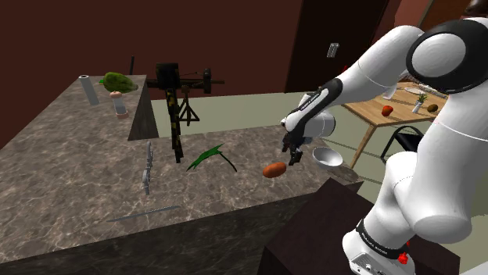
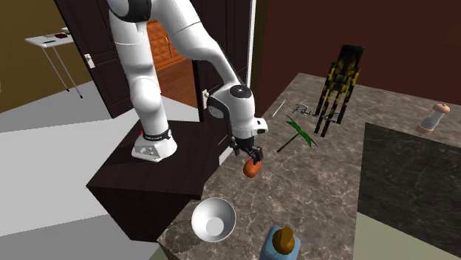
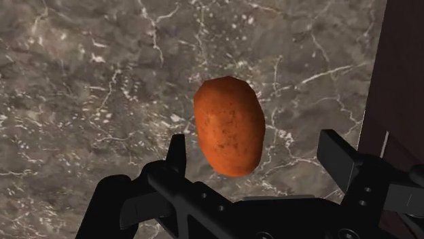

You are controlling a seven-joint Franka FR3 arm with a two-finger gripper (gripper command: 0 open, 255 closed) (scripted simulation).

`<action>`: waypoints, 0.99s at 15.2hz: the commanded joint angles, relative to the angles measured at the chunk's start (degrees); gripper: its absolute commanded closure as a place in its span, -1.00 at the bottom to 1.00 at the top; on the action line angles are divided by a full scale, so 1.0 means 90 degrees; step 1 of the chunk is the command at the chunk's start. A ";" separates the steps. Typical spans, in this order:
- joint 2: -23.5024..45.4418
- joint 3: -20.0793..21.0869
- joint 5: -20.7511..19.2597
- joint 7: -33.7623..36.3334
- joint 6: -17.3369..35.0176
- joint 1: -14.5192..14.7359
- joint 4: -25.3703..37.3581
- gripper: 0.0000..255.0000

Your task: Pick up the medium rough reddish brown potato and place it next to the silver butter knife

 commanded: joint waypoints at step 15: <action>0.1852 0.1712 0.3493 -0.3402 0.0397 -0.1114 0.0817 -1.00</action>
